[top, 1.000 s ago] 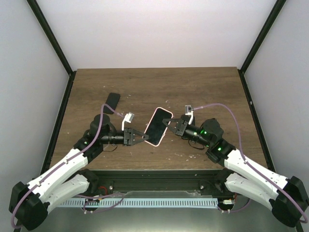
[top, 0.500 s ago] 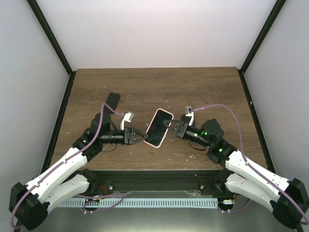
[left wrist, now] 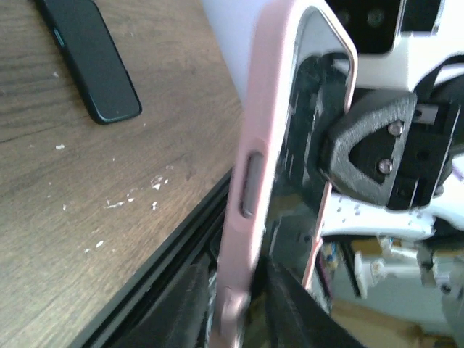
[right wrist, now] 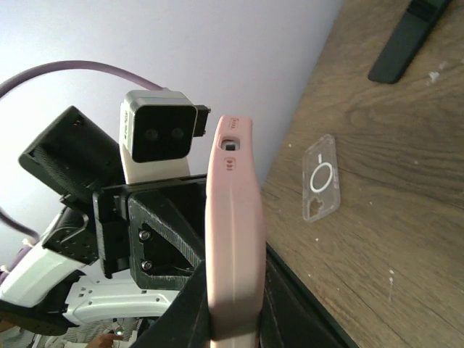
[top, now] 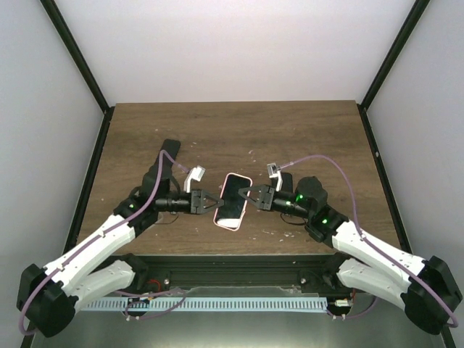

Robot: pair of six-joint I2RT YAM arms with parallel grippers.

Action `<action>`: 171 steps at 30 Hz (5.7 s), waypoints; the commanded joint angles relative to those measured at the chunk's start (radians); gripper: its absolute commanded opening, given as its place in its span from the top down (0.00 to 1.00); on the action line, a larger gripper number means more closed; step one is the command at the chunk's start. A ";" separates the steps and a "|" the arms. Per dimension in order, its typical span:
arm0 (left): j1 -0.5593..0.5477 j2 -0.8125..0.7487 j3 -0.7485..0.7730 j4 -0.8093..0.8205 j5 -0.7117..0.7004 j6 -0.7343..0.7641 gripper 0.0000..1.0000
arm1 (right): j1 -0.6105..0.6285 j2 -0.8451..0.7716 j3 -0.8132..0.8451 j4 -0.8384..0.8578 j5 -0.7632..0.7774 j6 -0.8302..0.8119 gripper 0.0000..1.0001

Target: Put the phone into the phone case

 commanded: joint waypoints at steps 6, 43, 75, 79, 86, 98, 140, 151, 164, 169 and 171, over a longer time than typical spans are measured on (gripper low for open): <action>0.002 0.051 0.043 -0.046 -0.058 0.089 1.00 | 0.001 0.043 0.060 0.078 -0.055 -0.031 0.99; 0.003 -0.088 0.148 -0.529 -0.588 0.213 0.00 | -0.421 0.811 0.385 -0.320 -0.261 -0.580 0.98; 0.223 0.185 0.211 -0.665 -0.902 0.016 0.12 | -0.453 0.557 0.390 -0.557 -0.078 -0.639 0.00; 0.302 0.237 0.177 -0.621 -0.908 -0.027 0.25 | -0.452 0.485 0.383 -0.585 -0.099 -0.633 0.00; 0.412 0.339 0.114 -0.524 -0.916 -0.096 0.57 | -0.453 0.376 0.356 -0.593 -0.130 -0.622 0.00; 0.430 0.540 0.106 -0.456 -0.968 -0.079 0.65 | -0.451 0.305 0.316 -0.592 -0.151 -0.612 0.00; 0.233 0.496 0.229 -0.456 -0.770 -0.106 1.00 | -0.452 0.146 0.298 -0.638 -0.083 -0.610 0.00; -0.011 0.705 0.366 -0.372 -0.731 -0.187 1.00 | -0.452 0.143 0.312 -0.630 -0.078 -0.609 0.00; -0.125 0.866 0.480 -0.317 -0.711 -0.127 0.84 | -0.451 0.125 0.296 -0.630 -0.045 -0.611 0.00; -0.125 0.829 0.486 -0.327 -0.735 -0.084 0.52 | -0.452 0.144 0.294 -0.632 -0.054 -0.606 0.00; -0.121 0.805 0.497 -0.350 -0.769 -0.057 0.43 | -0.452 0.141 0.292 -0.630 -0.056 -0.603 0.00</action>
